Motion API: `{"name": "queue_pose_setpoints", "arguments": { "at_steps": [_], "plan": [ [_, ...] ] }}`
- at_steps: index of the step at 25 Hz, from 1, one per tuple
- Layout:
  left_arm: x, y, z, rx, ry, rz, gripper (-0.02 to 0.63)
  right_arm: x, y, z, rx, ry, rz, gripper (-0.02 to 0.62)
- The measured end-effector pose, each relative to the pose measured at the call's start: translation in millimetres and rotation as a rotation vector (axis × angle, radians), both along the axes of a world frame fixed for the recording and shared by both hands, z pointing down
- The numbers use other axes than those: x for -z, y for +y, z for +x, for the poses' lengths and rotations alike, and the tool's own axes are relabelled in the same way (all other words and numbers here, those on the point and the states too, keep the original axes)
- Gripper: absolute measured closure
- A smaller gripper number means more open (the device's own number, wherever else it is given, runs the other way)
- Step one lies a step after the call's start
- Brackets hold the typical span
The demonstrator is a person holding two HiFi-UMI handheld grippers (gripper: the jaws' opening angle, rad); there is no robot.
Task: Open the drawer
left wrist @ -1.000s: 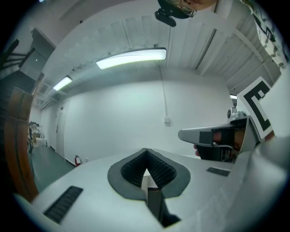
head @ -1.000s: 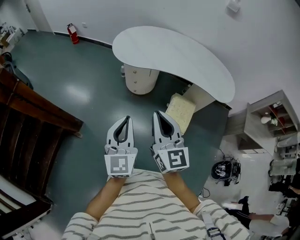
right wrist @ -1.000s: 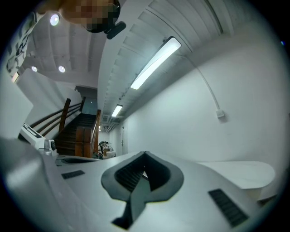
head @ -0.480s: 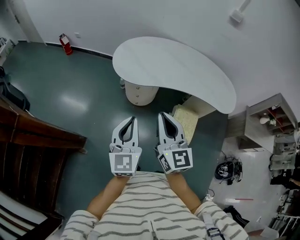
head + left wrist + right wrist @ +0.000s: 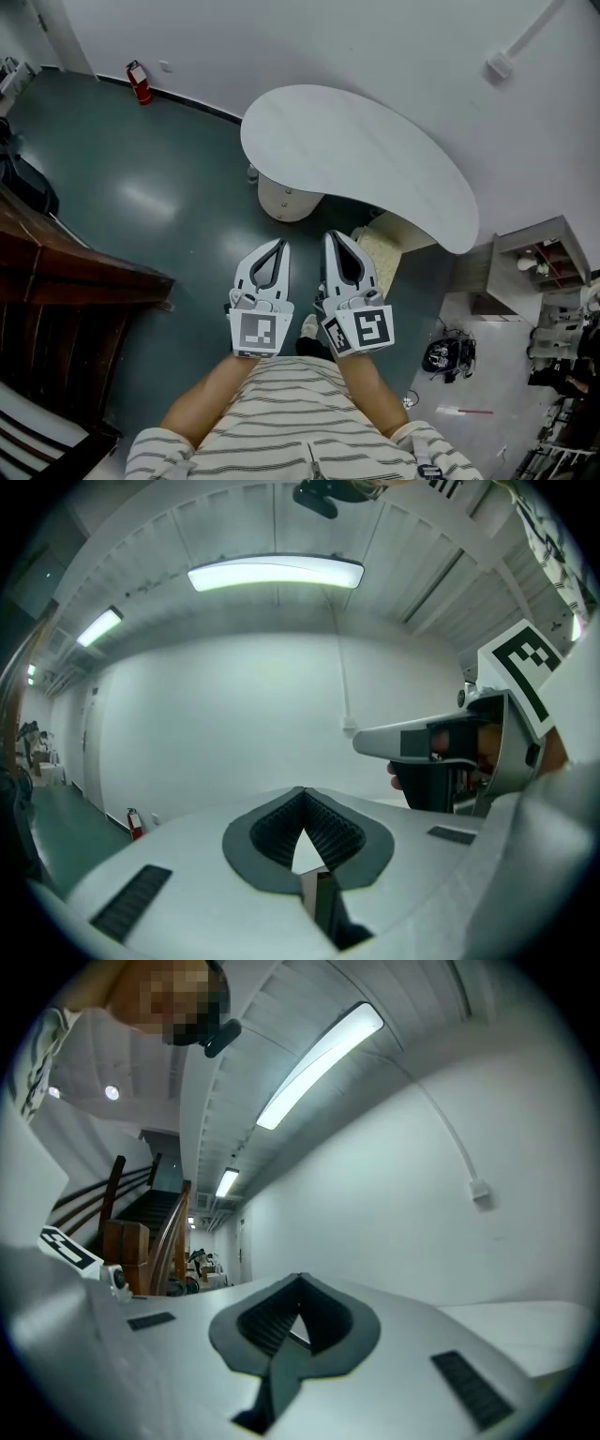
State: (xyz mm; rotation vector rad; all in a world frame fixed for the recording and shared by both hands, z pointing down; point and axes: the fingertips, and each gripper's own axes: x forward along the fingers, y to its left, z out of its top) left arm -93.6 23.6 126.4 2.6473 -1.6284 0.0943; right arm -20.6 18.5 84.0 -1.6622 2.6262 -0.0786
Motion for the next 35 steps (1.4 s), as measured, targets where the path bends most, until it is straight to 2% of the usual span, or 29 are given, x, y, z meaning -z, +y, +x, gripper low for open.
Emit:
{"name": "queue_pose_setpoints", "arguments": {
  "at_steps": [4,13,17,23,27,35],
  "plan": [
    [-5,-15,-12,0.028,-0.010,-0.008,0.601,1,-22,-11,0.001,0.016,0.019,0.581],
    [-27,-54,25,0.039,0.022,-0.029,0.601,-28,-60,16,-0.007,0.018,-0.009,0.581],
    [-48,-81,40,0.050,0.001,-0.035,0.601,-50,-83,36,-0.009,0.046,-0.019,0.581],
    [-90,-110,49,0.120,0.048,-0.073,0.601,-95,-114,62,-0.008,0.059,-0.060,0.581],
    [-116,-123,53,0.155,0.066,-0.101,0.601,-125,-130,60,0.024,0.058,-0.086,0.581],
    [-158,-137,50,0.222,0.057,-0.121,0.601,-172,-142,49,0.081,0.043,-0.122,0.581]
  ]
}}
